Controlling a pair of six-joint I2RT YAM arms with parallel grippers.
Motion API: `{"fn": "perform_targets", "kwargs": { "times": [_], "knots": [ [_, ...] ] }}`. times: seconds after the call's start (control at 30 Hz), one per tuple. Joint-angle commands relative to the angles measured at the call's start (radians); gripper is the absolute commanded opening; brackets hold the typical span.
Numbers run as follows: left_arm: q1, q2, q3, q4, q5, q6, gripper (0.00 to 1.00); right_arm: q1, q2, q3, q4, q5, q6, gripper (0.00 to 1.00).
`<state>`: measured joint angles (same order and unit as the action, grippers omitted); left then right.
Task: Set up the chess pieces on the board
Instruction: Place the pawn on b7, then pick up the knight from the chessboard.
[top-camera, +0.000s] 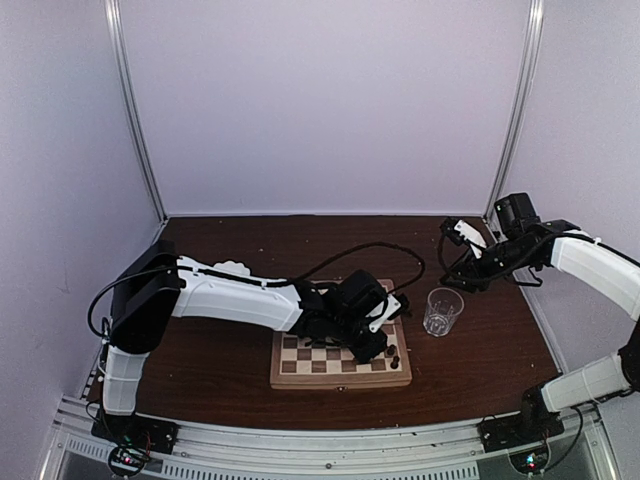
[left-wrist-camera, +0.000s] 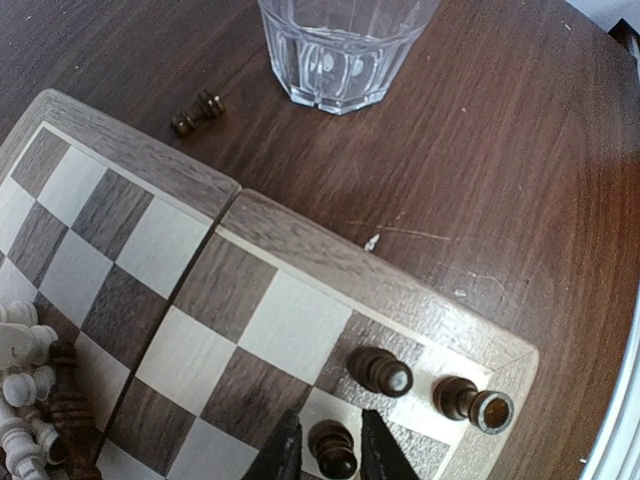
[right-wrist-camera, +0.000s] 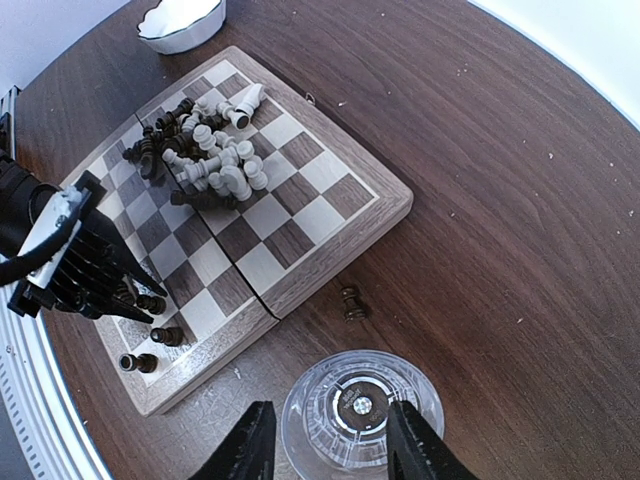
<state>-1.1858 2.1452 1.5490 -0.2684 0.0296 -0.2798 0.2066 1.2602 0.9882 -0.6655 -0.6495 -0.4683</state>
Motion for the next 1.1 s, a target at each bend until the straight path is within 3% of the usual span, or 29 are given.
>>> {"fn": "perform_targets", "kwargs": {
  "times": [0.0, 0.27, 0.53, 0.8, 1.07],
  "knots": [
    [-0.004, -0.006, -0.004, 0.023, -0.002, -0.004, 0.23, -0.004, 0.007, -0.003, 0.006, 0.005, -0.009, 0.4],
    [-0.005, -0.084, -0.03, 0.014, -0.007, -0.004, 0.28, -0.004, 0.007, -0.002, 0.004, 0.005, -0.01, 0.4],
    [0.002, -0.316, -0.249, 0.079, 0.026, 0.041, 0.42, -0.004, 0.005, -0.003, 0.0, -0.004, -0.021, 0.4],
    [0.087, -0.317, -0.371, 0.191, 0.311, -0.024, 0.43, -0.004, 0.003, -0.002, -0.009, -0.015, -0.029, 0.4],
    [0.096, -0.233, -0.377, 0.247, 0.327, -0.065, 0.42, -0.004, -0.004, -0.002, -0.012, -0.024, -0.032, 0.4]
  ]
}}
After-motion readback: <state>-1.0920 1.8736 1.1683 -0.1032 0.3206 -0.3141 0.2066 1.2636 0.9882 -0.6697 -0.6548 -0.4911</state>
